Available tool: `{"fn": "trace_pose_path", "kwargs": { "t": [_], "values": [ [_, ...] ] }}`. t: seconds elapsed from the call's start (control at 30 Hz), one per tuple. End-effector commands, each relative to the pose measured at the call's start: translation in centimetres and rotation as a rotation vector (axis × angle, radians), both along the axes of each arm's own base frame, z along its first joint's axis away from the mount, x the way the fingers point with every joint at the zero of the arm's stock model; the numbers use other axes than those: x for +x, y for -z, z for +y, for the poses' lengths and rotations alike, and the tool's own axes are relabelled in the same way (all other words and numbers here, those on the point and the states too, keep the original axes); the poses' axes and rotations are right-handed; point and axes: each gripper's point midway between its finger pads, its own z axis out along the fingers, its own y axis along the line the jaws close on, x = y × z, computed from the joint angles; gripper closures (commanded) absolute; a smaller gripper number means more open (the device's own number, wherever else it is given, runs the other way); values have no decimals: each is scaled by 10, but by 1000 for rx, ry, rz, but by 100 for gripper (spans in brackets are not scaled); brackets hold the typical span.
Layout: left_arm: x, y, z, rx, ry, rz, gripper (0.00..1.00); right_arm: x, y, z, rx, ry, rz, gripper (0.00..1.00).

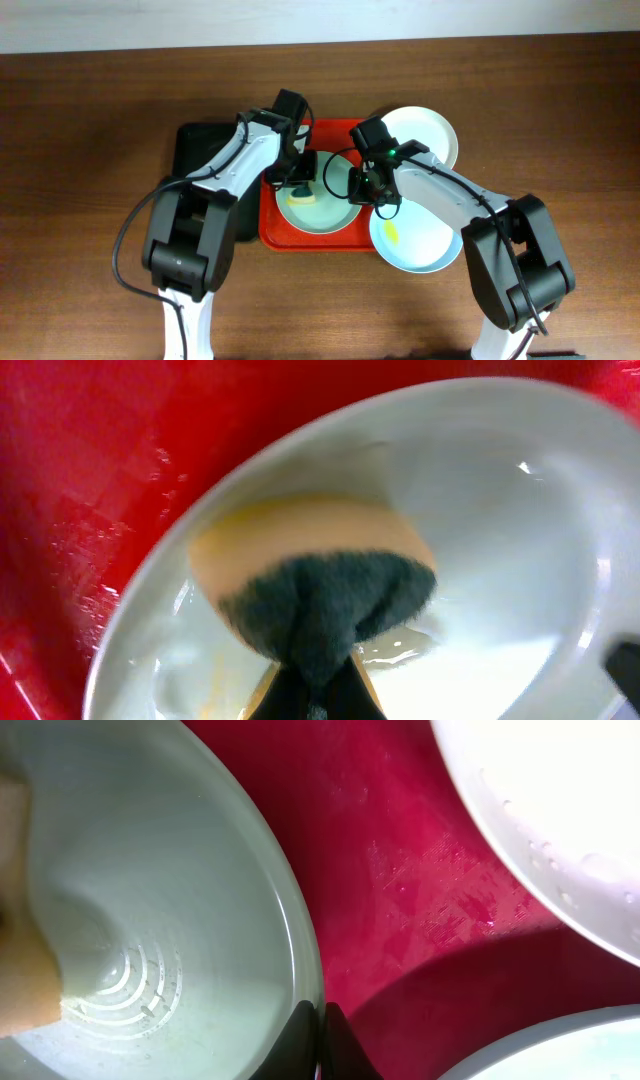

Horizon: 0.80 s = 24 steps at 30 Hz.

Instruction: Clean dirty plates on tray and stack at the side

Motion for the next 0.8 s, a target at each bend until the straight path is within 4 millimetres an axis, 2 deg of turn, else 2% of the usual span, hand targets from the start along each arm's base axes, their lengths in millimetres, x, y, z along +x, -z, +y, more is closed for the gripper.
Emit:
{"fn": "trace_pose_path", "kwargs": {
  "t": [0.0, 0.07, 0.17, 0.43, 0.53, 0.63, 0.77],
  "values": [
    [10, -62, -4, -21, 25, -163, 100, -4, -1, 4, 6, -11, 2, 96],
    [13, -79, 0, -10, 15, -210, 100, -4, -1, 3, 6, -11, 3, 96],
    [12, -78, 9, 34, -24, -206, 100, -4, -1, 4, 6, -11, 2, 96],
    [-13, -35, 17, 101, -23, -146, 100, -4, -1, 4, 6, -11, 2, 96],
    [-18, -21, 33, 197, -98, -149, 100, -4, -1, 4, 6, -11, 2, 96],
    [-19, -18, 38, 220, -108, -151, 100, -4, -1, 4, 6, -11, 2, 96],
    [-19, -14, 34, 209, -113, -159, 100, -4, -1, 4, 6, -11, 2, 96]
  ]
}}
